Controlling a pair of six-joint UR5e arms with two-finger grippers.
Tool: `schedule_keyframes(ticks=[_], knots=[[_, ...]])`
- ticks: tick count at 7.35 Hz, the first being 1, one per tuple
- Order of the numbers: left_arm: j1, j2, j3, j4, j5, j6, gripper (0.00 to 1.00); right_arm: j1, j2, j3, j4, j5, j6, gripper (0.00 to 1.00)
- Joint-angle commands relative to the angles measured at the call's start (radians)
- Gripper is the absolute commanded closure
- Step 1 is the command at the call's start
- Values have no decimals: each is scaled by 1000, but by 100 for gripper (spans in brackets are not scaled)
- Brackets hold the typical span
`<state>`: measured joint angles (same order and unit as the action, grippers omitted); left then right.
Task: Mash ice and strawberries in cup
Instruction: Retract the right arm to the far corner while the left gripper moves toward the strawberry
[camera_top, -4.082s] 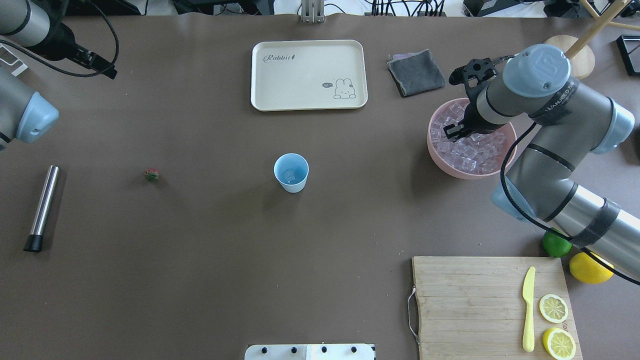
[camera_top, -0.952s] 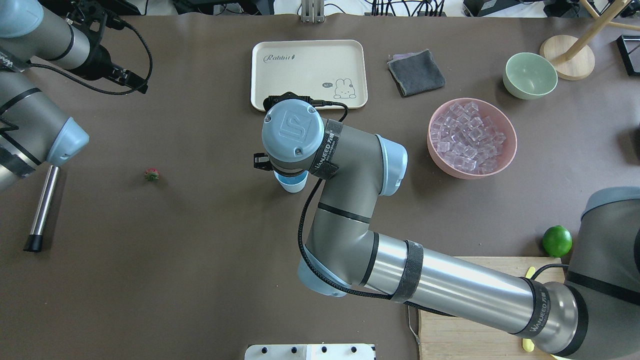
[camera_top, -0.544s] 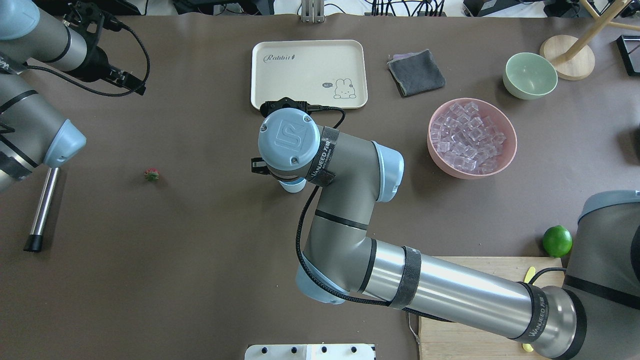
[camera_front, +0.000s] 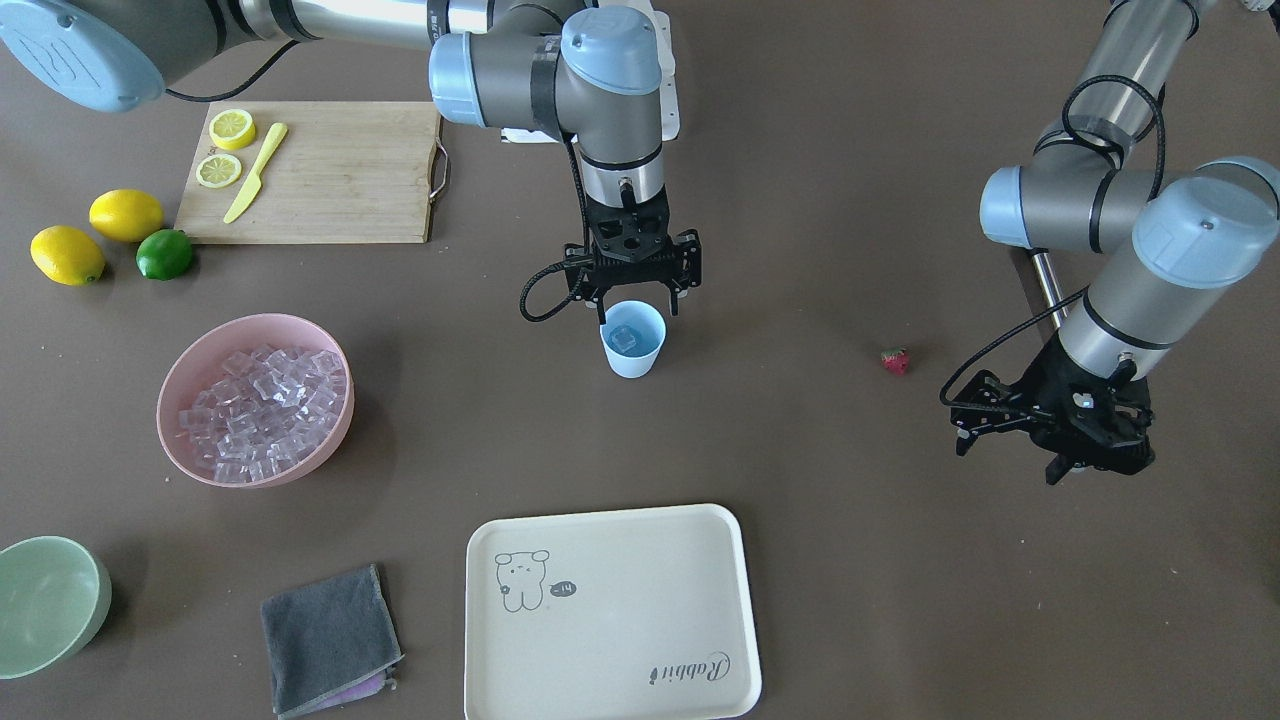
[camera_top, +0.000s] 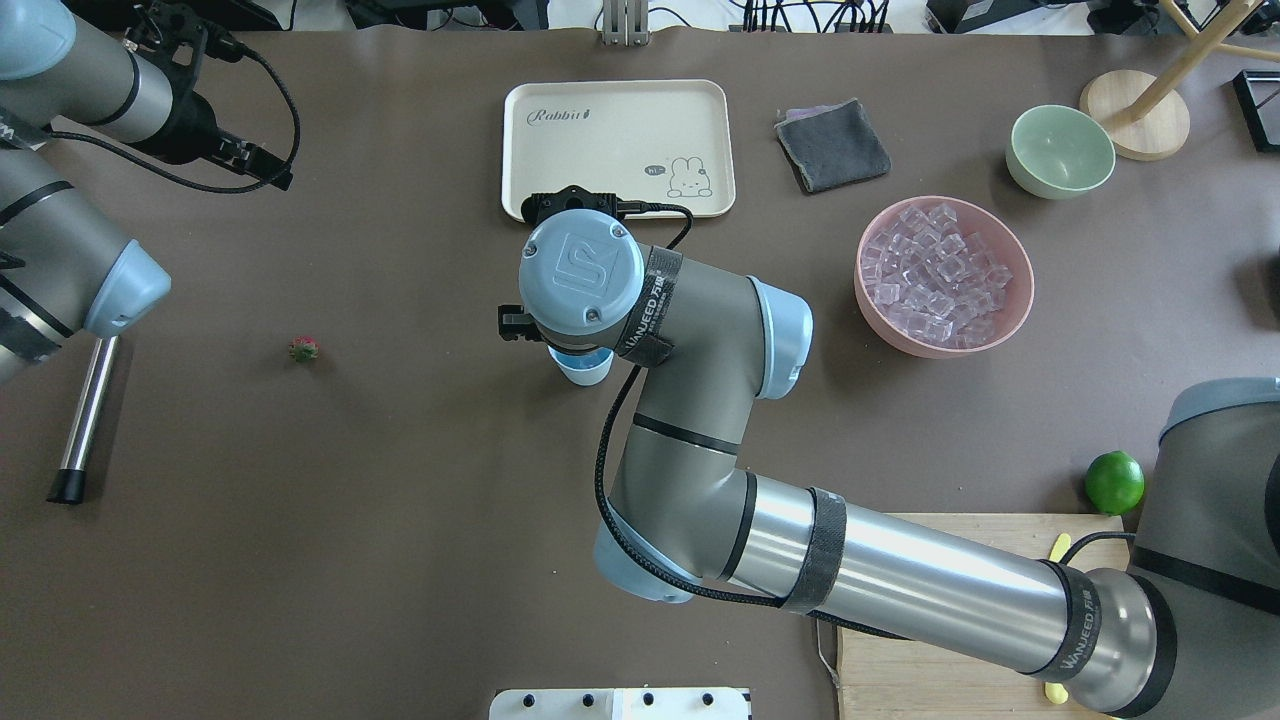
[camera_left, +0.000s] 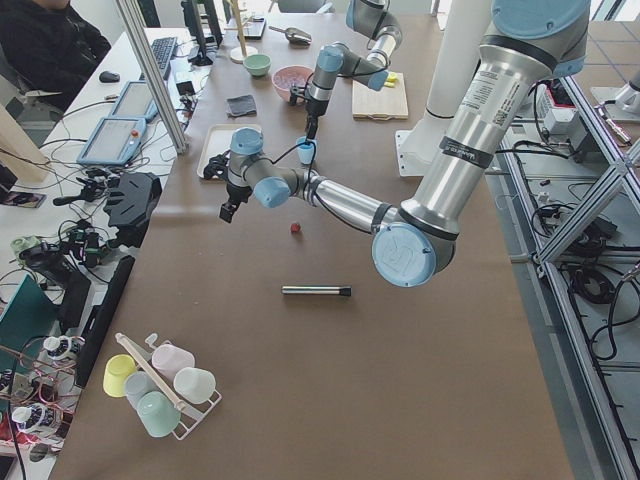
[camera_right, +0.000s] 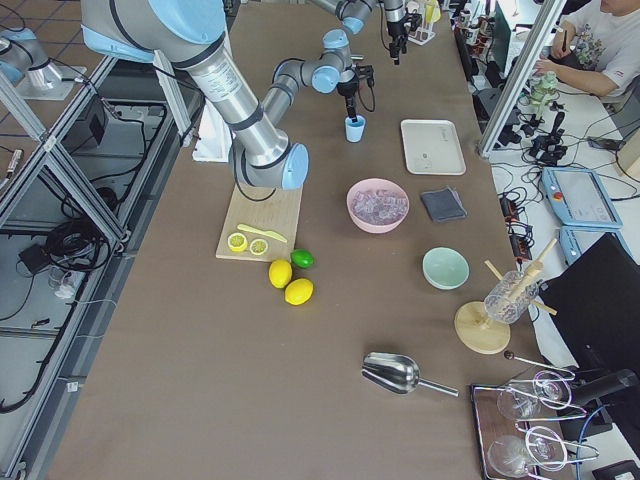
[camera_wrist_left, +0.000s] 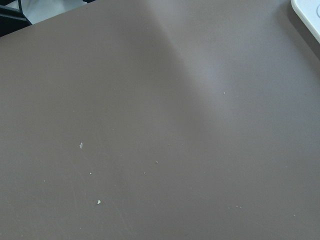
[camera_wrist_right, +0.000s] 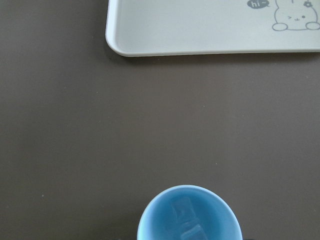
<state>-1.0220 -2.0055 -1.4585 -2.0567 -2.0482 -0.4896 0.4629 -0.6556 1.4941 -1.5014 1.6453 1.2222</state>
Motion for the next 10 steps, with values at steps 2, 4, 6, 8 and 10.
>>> schedule_keyframes(ticks=[2, 4, 6, 8, 10], knots=[[42, 49, -77, 1, 2, -133, 2, 209, -36, 78, -63, 232, -125, 14], [91, 134, -135, -3, 6, -154, 2, 428, -238, 182, -60, 392, -473, 16], [158, 140, -138, -5, 13, -198, 2, 696, -377, 176, -50, 652, -828, 15], [183, 187, -147, -5, 13, -198, 2, 785, -604, 263, 16, 714, -999, 7], [200, 203, -148, -5, 13, -199, 2, 905, -761, 320, 114, 813, -1033, 4]])
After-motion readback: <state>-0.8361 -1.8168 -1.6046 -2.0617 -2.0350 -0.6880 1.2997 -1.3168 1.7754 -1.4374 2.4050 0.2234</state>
